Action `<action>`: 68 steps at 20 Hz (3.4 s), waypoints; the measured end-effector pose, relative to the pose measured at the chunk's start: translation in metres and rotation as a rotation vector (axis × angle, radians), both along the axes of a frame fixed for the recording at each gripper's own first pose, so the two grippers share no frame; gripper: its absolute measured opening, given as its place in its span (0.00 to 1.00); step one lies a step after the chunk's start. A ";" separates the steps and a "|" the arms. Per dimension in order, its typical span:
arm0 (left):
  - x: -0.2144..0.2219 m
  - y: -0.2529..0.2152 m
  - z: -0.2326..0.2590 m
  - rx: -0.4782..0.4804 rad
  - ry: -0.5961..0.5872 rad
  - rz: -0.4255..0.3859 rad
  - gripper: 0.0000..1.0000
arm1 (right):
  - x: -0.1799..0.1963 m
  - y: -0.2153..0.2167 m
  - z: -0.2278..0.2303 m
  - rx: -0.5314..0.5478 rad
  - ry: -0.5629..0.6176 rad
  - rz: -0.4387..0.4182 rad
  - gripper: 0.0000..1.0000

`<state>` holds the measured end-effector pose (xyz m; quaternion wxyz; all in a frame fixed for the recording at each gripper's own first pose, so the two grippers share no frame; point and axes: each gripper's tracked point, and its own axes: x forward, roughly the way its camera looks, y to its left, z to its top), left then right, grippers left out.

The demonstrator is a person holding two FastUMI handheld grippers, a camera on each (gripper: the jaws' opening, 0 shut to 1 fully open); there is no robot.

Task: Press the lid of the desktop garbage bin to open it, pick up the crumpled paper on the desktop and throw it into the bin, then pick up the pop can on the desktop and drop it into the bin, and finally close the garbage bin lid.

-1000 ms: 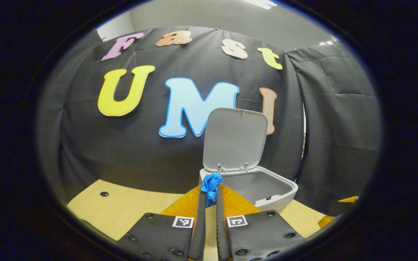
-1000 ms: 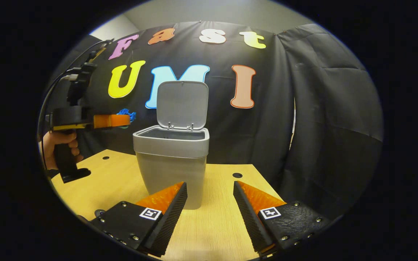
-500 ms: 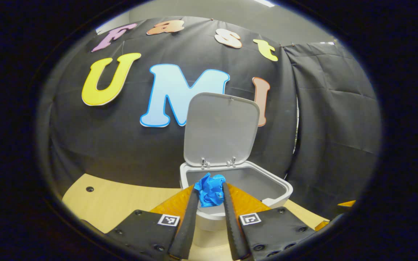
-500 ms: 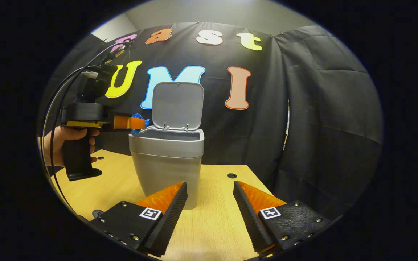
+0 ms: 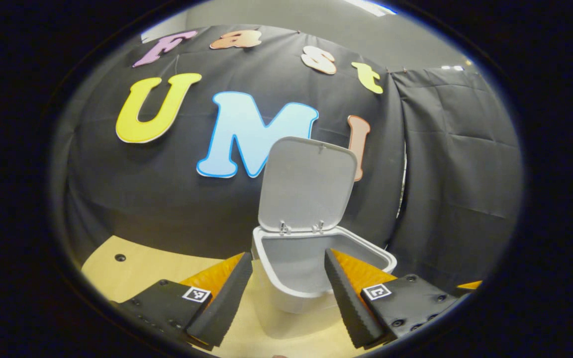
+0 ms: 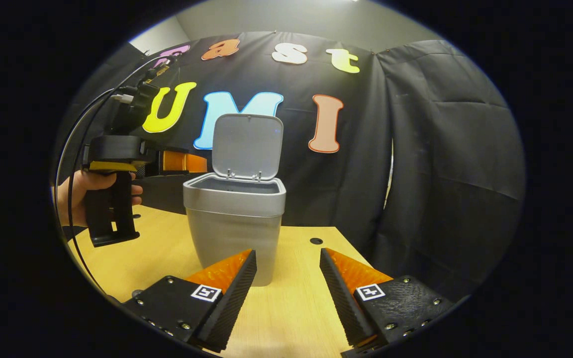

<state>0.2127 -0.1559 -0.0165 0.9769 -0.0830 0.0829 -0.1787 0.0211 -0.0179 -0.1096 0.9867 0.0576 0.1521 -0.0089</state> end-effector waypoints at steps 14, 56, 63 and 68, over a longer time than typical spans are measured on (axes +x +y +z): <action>-0.104 0.118 0.006 0.135 -0.103 0.169 0.95 | -0.014 0.116 0.015 0.072 -0.005 0.304 0.96; -0.163 0.176 -0.047 0.111 0.037 0.246 0.96 | -0.071 0.231 -0.101 -0.006 0.509 0.750 0.84; -0.162 0.172 -0.051 0.098 0.049 0.240 0.96 | -0.056 0.207 -0.065 0.077 0.403 0.679 0.84; -0.162 0.166 -0.052 0.095 0.055 0.226 0.96 | -0.023 0.182 -0.020 0.134 0.263 0.598 0.84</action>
